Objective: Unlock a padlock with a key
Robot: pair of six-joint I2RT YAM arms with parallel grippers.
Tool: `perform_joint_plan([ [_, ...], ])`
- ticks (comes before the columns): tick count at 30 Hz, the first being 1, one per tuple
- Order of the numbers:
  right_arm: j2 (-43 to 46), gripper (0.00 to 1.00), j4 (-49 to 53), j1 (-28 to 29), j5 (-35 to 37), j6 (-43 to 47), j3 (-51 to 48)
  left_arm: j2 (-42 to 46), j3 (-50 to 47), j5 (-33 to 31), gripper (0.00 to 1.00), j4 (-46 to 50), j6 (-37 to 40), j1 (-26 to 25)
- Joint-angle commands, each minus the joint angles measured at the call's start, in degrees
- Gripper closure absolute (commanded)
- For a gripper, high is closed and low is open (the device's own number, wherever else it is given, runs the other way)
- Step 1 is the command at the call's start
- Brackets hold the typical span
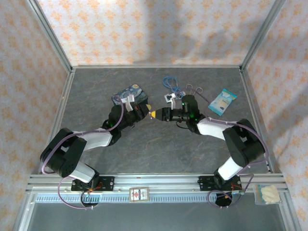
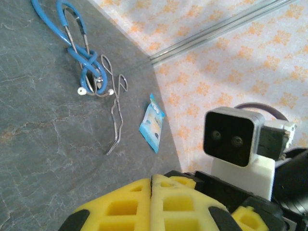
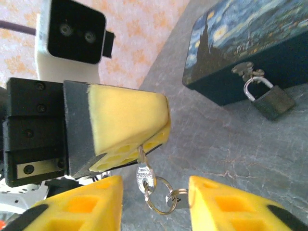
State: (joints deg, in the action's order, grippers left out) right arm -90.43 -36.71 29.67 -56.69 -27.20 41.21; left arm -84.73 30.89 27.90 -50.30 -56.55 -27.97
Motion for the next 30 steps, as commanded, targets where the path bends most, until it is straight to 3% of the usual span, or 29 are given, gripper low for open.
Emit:
perform_joint_plan([
  [1,2.93,0.57,-15.48,0.04,3.33,-5.42,-3.08,2.83,0.36,-3.29,1.00,-1.26,1.94,-1.86],
  [7,0.84,0.57,-33.39,0.08,2.87,-13.06,-6.93,2.61,-0.30,-3.95,1.00,-6.00,-0.95,-2.76],
  [12,-1.67,0.57,-39.18,0.42,1.14,-17.01,-7.43,2.56,-1.18,-5.66,1.00,-10.04,-2.92,-3.34],
  [24,-2.00,0.51,-34.51,2.06,4.58,-13.92,-7.81,3.80,-2.69,-6.14,1.00,-13.17,-4.40,-3.50],
  [30,-2.84,0.59,-34.79,3.17,3.45,-14.57,-7.04,3.71,-3.24,-7.04,1.00,-15.29,-5.43,-3.58],
])
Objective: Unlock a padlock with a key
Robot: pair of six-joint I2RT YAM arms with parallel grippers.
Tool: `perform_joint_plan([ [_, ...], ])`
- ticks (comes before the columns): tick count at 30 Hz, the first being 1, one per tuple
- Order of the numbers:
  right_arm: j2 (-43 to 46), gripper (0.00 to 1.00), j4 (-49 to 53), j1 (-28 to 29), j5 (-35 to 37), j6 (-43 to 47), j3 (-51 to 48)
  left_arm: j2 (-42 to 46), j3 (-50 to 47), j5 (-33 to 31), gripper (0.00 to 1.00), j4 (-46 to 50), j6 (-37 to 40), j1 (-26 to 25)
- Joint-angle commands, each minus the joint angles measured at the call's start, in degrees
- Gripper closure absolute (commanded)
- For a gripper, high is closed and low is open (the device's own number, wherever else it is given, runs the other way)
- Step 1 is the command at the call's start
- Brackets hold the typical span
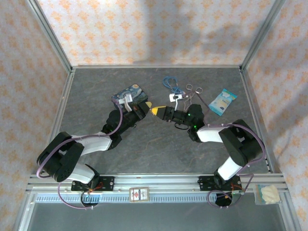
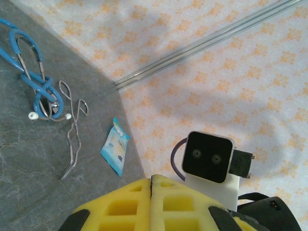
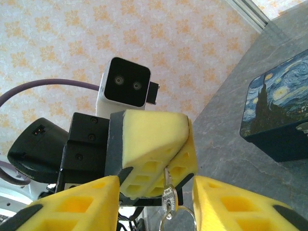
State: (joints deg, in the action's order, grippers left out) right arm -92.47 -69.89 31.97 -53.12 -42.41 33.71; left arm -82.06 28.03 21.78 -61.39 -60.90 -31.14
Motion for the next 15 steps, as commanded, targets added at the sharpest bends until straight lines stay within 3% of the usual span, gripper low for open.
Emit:
perform_joint_plan([
  [1,-1.03,0.60,-1.71,1.08,-0.24,0.45,0.75,0.69,-0.43,-0.85,1.00,-5.01,-1.65,-0.42],
  [15,-2.88,0.70,-3.82,1.78,0.38,-1.11,1.52,1.10,-0.96,-1.90,1.00,-5.59,-2.22,-0.77],
])
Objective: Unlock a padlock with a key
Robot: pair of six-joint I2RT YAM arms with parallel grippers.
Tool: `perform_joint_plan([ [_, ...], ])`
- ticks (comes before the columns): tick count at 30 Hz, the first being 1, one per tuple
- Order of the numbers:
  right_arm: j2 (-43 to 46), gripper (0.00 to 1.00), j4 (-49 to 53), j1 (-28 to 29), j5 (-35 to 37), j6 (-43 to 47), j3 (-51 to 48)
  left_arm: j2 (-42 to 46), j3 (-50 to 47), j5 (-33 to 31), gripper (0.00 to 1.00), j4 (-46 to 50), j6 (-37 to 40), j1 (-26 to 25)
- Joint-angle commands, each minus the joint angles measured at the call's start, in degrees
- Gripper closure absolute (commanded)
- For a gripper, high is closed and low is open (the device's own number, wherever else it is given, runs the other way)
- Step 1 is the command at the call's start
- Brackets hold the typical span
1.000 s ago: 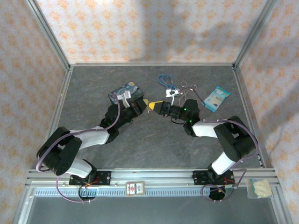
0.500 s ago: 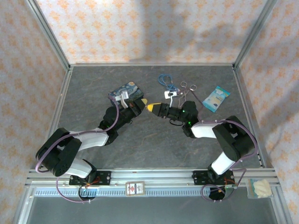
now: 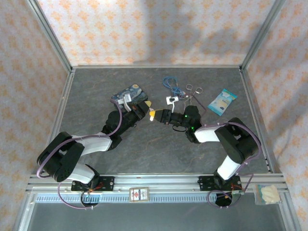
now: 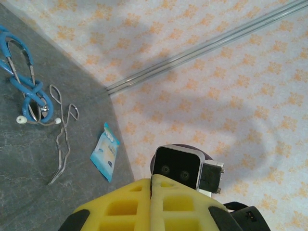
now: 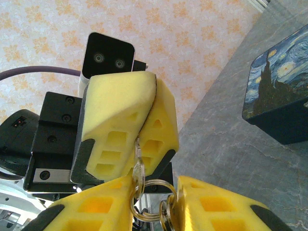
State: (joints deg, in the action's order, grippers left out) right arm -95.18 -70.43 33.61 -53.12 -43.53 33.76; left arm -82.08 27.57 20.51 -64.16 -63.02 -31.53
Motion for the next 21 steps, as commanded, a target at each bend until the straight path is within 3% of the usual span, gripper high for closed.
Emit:
perform_joint_plan([
  [1,-0.01,0.68,-3.27,0.07,0.68,-0.04,1.57,1.13,-0.59,-0.61,1.00,-2.75,-0.30,-0.38],
  [4,0.33,0.60,-3.24,-0.22,1.31,0.03,1.80,1.20,-1.01,-0.65,1.00,-2.91,-0.52,-0.39],
  [9,0.25,0.58,-2.96,-0.45,1.45,0.06,2.63,1.47,-1.53,-0.68,1.00,-3.08,-0.75,-0.38],
  [13,-0.52,0.63,-3.61,-0.46,1.62,-0.51,2.89,1.48,-1.69,-0.63,1.00,-3.42,-0.96,-0.38],
  [18,-1.50,0.79,-4.60,-0.47,1.02,-1.56,3.21,1.78,-1.96,-1.04,1.00,-3.42,-1.03,-0.38],
  [21,-1.68,0.79,-4.80,-0.47,0.84,-1.83,2.98,1.80,-1.91,-1.31,1.00,-3.25,-0.88,-0.35],
])
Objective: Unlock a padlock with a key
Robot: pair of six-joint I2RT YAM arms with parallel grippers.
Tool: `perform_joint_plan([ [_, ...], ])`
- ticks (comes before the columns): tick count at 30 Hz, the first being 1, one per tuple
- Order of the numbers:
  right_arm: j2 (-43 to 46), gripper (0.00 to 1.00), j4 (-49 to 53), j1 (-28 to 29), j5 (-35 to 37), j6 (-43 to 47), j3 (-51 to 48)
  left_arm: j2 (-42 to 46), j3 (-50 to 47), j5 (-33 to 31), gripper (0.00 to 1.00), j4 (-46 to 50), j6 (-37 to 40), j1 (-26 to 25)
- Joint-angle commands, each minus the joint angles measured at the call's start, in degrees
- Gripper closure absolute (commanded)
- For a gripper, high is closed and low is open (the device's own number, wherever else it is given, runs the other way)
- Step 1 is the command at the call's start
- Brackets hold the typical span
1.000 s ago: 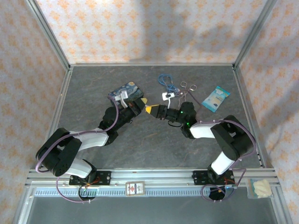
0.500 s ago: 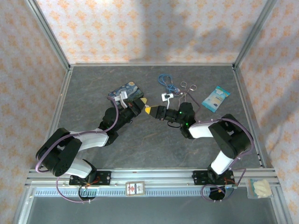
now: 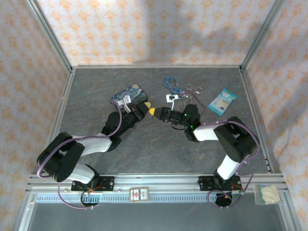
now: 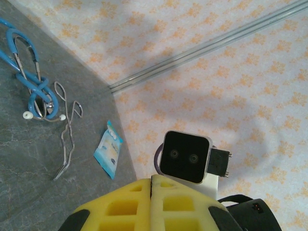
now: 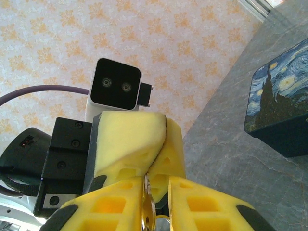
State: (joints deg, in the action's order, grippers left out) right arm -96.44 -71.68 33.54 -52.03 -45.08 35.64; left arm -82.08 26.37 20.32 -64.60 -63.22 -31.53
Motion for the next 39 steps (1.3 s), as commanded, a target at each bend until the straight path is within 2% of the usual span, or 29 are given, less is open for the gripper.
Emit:
perform_joint_plan([
  [1,-0.48,0.77,-3.60,-0.40,-0.35,-0.38,1.02,1.82,-0.71,-1.16,1.00,-2.94,-0.83,-0.38],
  [5,-0.50,0.75,-3.89,-0.39,-0.23,-0.54,0.55,1.37,-0.97,-1.46,1.00,-3.90,-1.50,-0.38],
  [8,-0.60,0.83,-4.13,-0.40,0.09,-0.62,0.48,1.14,-1.13,-1.67,1.00,-4.44,-1.94,-0.39],
  [12,-1.02,0.98,-4.42,-0.39,0.03,-0.80,0.66,1.23,-0.97,-1.63,1.00,-4.57,-2.17,-0.50],
  [17,-1.13,1.00,-4.87,-0.53,0.53,-0.72,0.59,1.81,-0.93,-1.83,1.00,-4.01,-2.03,-0.64],
  [18,-1.12,1.00,-4.64,-0.65,0.76,-0.58,0.47,2.17,-0.88,-2.03,0.94,-3.32,-1.64,-0.60],
  [19,-1.03,1.00,-4.17,-0.82,0.91,-0.46,0.31,2.84,-0.84,-2.61,0.82,-2.06,-0.99,-0.51],
  [21,-0.66,1.00,-2.67,-1.44,1.31,-0.01,-0.06,5.23,-1.06,-4.70,0.49,3.41,1.80,0.25],
  [23,0.05,1.00,-0.81,-2.19,1.66,0.91,-0.77,8.30,-1.44,-7.82,0.32,11.31,4.46,1.62],
  [24,0.62,1.00,0.67,-2.50,2.11,1.68,-1.24,9.76,-1.85,-9.04,0.31,15.40,5.41,2.60],
  [27,2.31,1.00,8.04,-3.12,4.14,5.55,-1.76,12.22,-3.63,-13.01,0.32,23.78,7.79,4.27],
  [30,3.77,1.00,15.38,-3.21,6.72,9.71,-1.54,11.01,-4.33,-15.62,0.34,28.86,9.76,4.09],
  [34,5.54,1.00,21.91,-3.17,10.23,13.03,-1.32,5.66,-5.28,-19.08,0.38,27.05,9.57,2.96],
  [39,6.41,1.00,24.30,-3.21,12.05,13.75,-1.49,-2.43,-1.82,-24.63,0.40,26.43,10.96,0.39],
])
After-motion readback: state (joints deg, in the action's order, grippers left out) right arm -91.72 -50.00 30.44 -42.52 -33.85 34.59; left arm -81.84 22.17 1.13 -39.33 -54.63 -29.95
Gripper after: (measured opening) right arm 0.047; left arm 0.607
